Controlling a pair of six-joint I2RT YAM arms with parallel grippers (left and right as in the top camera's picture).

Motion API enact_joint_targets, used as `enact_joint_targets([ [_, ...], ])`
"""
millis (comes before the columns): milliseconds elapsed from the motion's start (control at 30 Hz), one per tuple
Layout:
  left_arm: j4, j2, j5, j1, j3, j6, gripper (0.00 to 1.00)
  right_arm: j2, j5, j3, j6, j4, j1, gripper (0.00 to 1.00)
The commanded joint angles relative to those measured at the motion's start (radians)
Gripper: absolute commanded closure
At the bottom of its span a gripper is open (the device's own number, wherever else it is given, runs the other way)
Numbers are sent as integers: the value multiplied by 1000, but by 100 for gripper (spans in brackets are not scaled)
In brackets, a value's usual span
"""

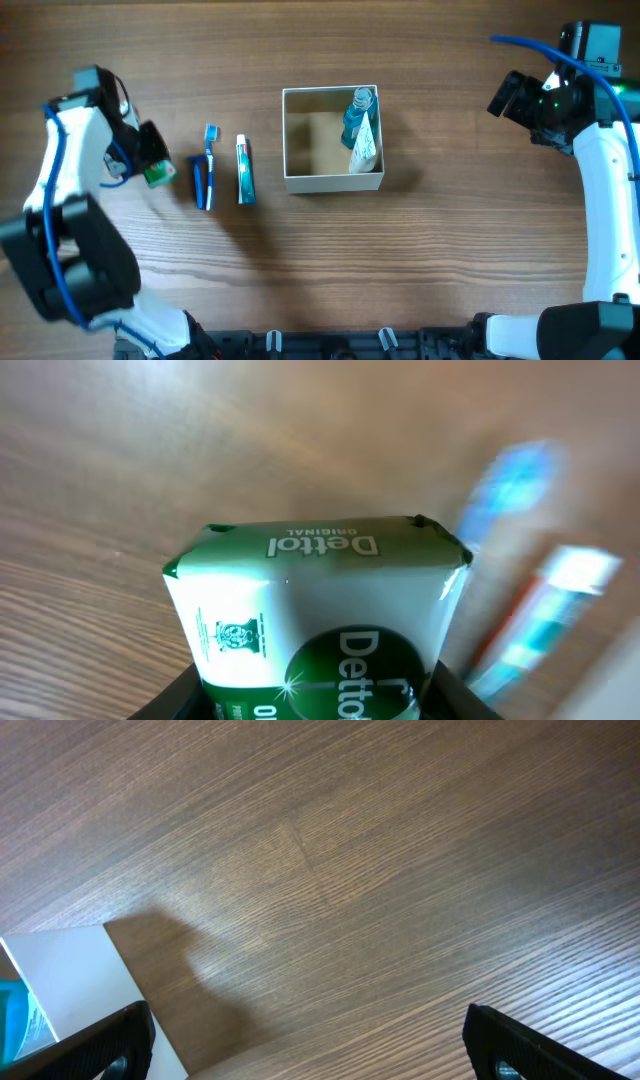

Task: Pack container
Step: 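Place the soap bar into the box with the left gripper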

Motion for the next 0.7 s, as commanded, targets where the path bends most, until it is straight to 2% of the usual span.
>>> enact_joint_targets([
  [0,-10,-169,172,-75,64,1,62,12,-5,11,8,3,-2,0],
  [133,29,-277,198,-222,65,0,62,12,-5,11,9,3,-2,0],
  [267,98,-305,195,-430,65,-9,61,12,-5,11,8,3,-2,0],
  [467,221,-214,64,-664,64,-101,57,12,-5,11,8,3,-2,0],
  [667,285,-51,39,-761,64,-185,59,12,-5,11,8,3,-2,0],
])
